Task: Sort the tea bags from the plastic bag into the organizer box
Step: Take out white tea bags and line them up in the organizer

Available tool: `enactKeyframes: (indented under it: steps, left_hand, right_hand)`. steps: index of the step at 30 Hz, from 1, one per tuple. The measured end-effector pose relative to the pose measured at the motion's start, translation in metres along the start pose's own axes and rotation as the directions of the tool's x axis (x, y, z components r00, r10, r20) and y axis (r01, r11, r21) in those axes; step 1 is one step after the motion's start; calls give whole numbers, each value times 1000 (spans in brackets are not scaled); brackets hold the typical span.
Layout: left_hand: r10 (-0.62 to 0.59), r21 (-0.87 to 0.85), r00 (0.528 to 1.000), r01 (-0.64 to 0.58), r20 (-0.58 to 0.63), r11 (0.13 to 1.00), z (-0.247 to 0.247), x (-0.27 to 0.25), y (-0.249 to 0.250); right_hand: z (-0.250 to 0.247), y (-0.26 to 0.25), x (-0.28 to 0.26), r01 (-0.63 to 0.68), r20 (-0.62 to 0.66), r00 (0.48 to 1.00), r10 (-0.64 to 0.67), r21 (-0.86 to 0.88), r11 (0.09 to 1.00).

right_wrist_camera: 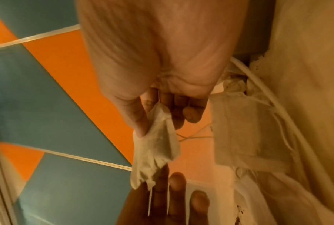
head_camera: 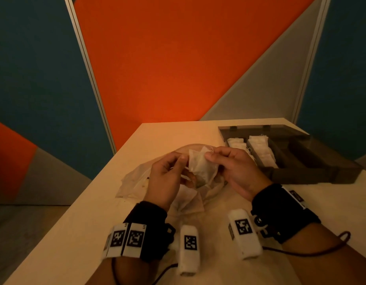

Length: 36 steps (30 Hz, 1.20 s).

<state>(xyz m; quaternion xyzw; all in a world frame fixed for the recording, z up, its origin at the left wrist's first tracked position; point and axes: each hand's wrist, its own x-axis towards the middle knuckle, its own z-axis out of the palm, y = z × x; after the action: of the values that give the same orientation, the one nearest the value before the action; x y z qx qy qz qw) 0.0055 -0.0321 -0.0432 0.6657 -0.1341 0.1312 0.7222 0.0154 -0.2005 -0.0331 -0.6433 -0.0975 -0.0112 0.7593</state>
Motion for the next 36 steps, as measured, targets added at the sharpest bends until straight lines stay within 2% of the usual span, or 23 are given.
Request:
enactKeyframes:
  steps: [3, 6, 10, 13, 17, 21, 30, 33, 36]
  left_hand:
    - [-66, -40, 998, 66, -9, 997, -1, 1, -1]
    - [-143, -91, 988, 147, 54, 985, 1, 0, -1]
    - [-103, -14, 993, 104, 51, 994, 2, -2, 0]
    - [-115, -60, 993, 114, -18, 992, 0, -1, 2]
    - [-126, -39, 992, 125, -20, 991, 0, -4, 6]
    - [-180, -113, 982, 173, -54, 978, -2, -1, 2]
    - [-291, -361, 957, 275, 11, 891, -5, -3, 0]
    - [-311, -375, 950, 291, 7, 880, -6, -3, -2]
    - [-321, -394, 947, 292, -9, 872, -5, -4, -2]
  right_hand:
    - [-5, -2, 2, -12, 3, 1000, 11, 27, 1000]
    - [-4, -2, 0, -18, 69, 998, 14, 49, 999]
    - [0, 2, 0, -34, 84, 996, 35, -15, 999]
    - [-4, 0, 3, -25, 31, 999, 25, -14, 1000]
    - [-8, -4, 4, -3, 4, 1000, 2, 51, 999]
    - [-9, -6, 5, -9, -37, 999, 15, 152, 988]
    - [-25, -26, 9, 73, -160, 987, -6, 417, 906]
    - [-42, -36, 10, 111, -237, 971, -1, 451, 886]
    - [-63, -39, 14, 135, -387, 921, 48, 431, 892]
